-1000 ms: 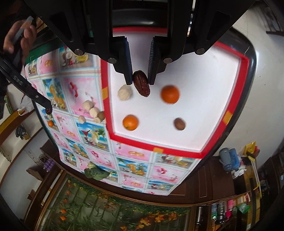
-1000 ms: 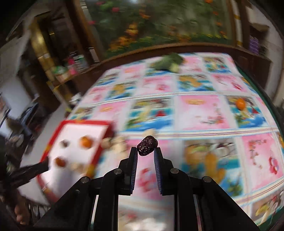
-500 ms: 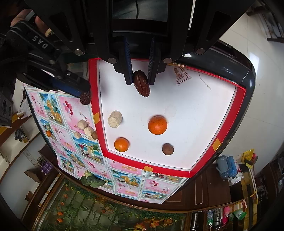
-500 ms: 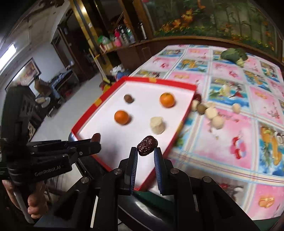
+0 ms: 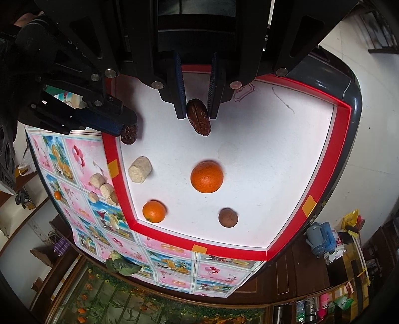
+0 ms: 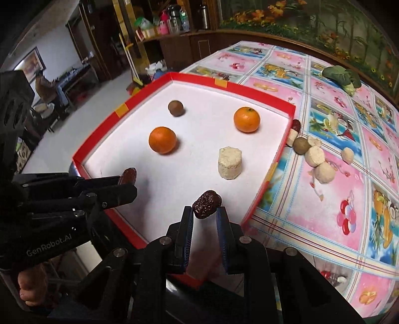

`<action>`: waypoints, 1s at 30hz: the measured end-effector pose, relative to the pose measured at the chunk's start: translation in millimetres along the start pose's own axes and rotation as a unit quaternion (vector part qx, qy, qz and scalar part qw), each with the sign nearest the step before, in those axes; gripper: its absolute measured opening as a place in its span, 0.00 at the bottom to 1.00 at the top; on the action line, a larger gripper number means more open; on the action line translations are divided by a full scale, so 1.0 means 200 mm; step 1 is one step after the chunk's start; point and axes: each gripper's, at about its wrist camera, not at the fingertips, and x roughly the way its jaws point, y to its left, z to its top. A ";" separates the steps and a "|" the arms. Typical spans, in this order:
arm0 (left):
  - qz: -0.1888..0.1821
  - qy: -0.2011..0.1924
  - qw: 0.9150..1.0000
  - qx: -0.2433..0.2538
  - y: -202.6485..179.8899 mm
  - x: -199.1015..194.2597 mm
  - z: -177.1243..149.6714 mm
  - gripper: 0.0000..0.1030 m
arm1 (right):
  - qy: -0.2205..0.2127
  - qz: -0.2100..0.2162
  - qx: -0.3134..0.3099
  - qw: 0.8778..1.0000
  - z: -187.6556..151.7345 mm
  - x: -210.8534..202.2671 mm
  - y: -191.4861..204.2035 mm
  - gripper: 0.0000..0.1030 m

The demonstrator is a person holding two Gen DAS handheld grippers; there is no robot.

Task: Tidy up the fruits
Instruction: 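Lower both dates into the tray and open both tools, then grasp a beige round piece with the left tool while the right tool grasps an orange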

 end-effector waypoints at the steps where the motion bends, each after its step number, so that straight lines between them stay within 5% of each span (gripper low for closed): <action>1: 0.001 0.002 1.000 0.000 0.00 0.02 0.01 0.16 | 0.003 -0.001 -0.003 1.000 0.00 0.01 0.01 0.18; 8: -0.003 0.023 1.000 -0.010 0.04 0.12 0.06 0.17 | 0.022 -0.004 -0.006 1.000 0.01 0.08 0.01 0.20; 11: -0.015 0.017 1.000 -0.014 0.04 0.12 0.07 0.37 | 0.018 0.015 0.005 1.000 0.01 0.06 -0.02 0.21; 16: -0.022 -0.027 0.999 0.002 -0.05 -0.01 0.05 0.48 | -0.041 0.066 0.052 0.996 -0.01 -0.17 -0.15 0.59; 19: -0.041 -0.048 0.998 0.020 -0.17 -0.07 0.05 0.60 | -0.092 0.045 0.102 0.989 -0.05 -0.34 -0.33 0.69; 23: -0.059 -0.045 0.996 0.048 -0.36 -0.07 0.05 0.61 | -0.137 -0.018 0.164 0.977 -0.15 -0.50 -0.57 0.69; 30: -0.061 -0.016 0.993 0.099 -0.66 0.06 0.13 0.61 | -0.103 -0.059 0.223 0.968 -0.32 -0.52 -0.92 0.70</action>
